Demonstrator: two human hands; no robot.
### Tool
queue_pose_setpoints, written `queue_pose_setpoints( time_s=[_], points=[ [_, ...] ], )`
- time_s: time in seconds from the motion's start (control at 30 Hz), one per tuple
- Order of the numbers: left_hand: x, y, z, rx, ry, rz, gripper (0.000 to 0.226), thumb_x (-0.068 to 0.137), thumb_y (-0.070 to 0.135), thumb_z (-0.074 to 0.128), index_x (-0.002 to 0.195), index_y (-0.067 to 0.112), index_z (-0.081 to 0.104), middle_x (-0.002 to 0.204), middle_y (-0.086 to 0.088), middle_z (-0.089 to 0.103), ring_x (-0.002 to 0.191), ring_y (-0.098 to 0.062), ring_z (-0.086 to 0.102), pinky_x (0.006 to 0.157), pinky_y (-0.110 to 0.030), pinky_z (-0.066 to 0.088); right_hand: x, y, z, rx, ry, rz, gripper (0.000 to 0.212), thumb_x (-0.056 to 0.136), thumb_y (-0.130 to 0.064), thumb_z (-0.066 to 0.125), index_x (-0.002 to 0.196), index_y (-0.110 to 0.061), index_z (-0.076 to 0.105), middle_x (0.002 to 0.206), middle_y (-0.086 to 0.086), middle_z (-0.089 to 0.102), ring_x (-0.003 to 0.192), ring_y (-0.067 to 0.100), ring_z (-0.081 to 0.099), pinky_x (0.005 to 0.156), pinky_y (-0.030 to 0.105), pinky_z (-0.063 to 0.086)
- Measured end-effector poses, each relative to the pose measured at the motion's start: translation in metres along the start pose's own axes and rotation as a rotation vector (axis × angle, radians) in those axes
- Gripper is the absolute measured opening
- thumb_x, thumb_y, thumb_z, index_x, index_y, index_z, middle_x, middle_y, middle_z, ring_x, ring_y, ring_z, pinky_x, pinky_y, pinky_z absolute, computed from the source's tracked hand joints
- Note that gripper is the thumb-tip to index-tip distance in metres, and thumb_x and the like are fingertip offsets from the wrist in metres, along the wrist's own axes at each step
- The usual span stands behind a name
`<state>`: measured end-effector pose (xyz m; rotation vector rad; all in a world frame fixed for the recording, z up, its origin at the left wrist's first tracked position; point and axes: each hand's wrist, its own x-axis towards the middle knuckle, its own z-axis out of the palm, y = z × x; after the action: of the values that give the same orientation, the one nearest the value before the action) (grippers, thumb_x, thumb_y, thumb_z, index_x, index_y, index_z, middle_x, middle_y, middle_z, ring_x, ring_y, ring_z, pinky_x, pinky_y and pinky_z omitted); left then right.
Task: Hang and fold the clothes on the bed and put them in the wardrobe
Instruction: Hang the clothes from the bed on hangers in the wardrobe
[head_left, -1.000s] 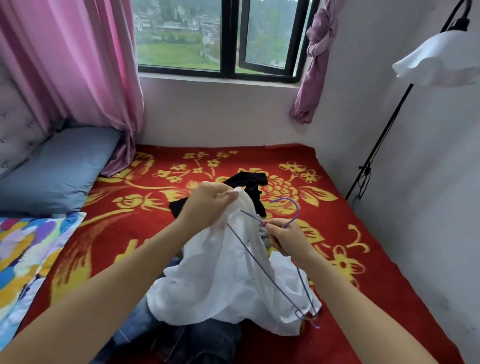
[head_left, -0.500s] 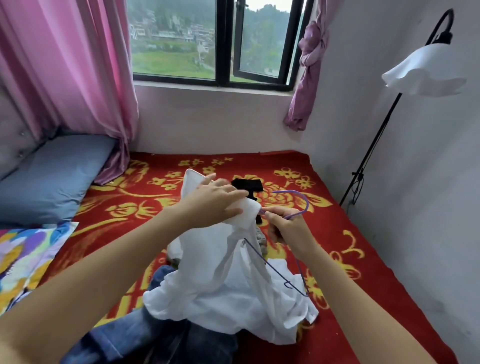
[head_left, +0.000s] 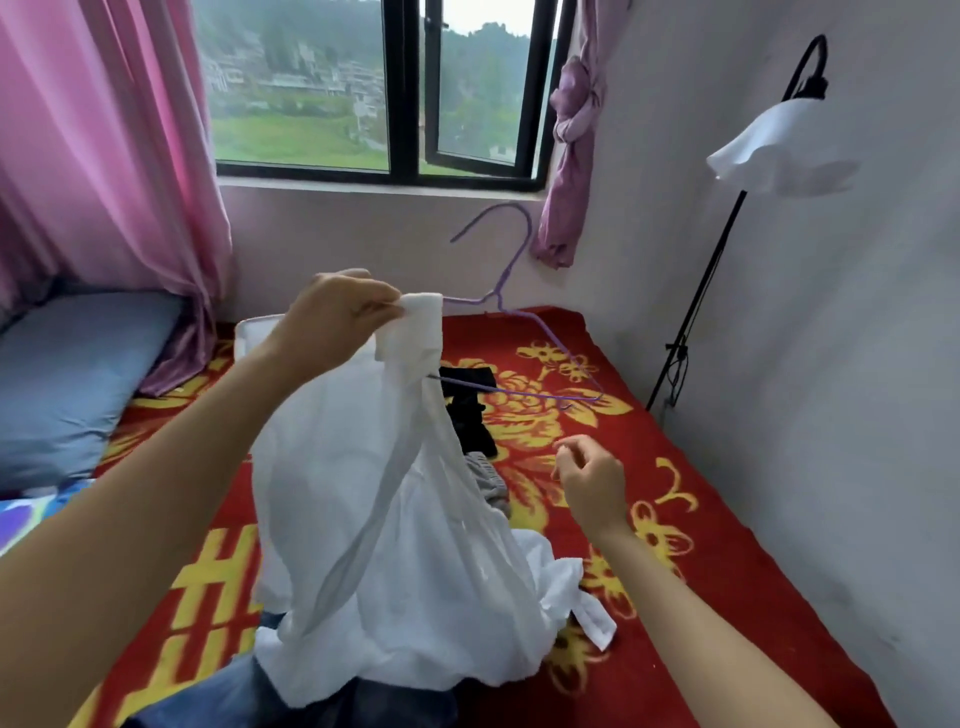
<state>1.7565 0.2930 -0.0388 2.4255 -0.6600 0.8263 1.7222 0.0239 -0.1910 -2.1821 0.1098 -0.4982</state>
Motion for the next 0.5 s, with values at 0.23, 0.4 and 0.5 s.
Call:
queue_pose_setpoints(
  time_s=[0.23, 0.4, 0.5],
  points=[
    [-0.003, 0.016, -0.038, -0.053, 0.038, -0.072, 0.018, 0.086, 0.007, 0.063, 0.1, 0.001, 0.071, 0.076, -0.014, 0.059, 0.06, -0.003, 0.05, 0.061, -0.009, 0.035, 0.012, 0.012, 0.056, -0.128, -0.424, 0.117, 0.037, 0.087, -0.011, 0.054, 0.123, -0.01, 0.056, 0.1, 0.009, 0.066, 0.082, 0.02, 0.058, 0.067, 0.026, 0.041],
    [-0.014, 0.021, -0.064, -0.09, 0.078, -0.153, 0.019, 0.086, 0.006, 0.063, 0.104, 0.007, 0.07, 0.069, 0.013, 0.053, 0.064, 0.014, 0.052, 0.061, 0.0, 0.035, 0.012, 0.004, 0.092, -0.072, -0.733, 0.017, 0.062, 0.079, -0.007, 0.062, 0.138, -0.014, 0.044, 0.136, 0.005, 0.048, 0.125, 0.024, 0.047, 0.1, 0.038, 0.042],
    [-0.022, 0.018, -0.08, -0.122, 0.102, -0.182, 0.024, 0.086, 0.007, 0.063, 0.106, 0.019, 0.065, 0.073, 0.015, 0.057, 0.063, 0.013, 0.053, 0.061, -0.001, 0.037, 0.01, -0.001, 0.106, -0.027, -0.762, 0.005, 0.042, 0.079, -0.006, 0.06, 0.121, -0.014, 0.059, 0.111, 0.007, 0.062, 0.101, 0.021, 0.057, 0.078, 0.026, 0.049]
  ],
)
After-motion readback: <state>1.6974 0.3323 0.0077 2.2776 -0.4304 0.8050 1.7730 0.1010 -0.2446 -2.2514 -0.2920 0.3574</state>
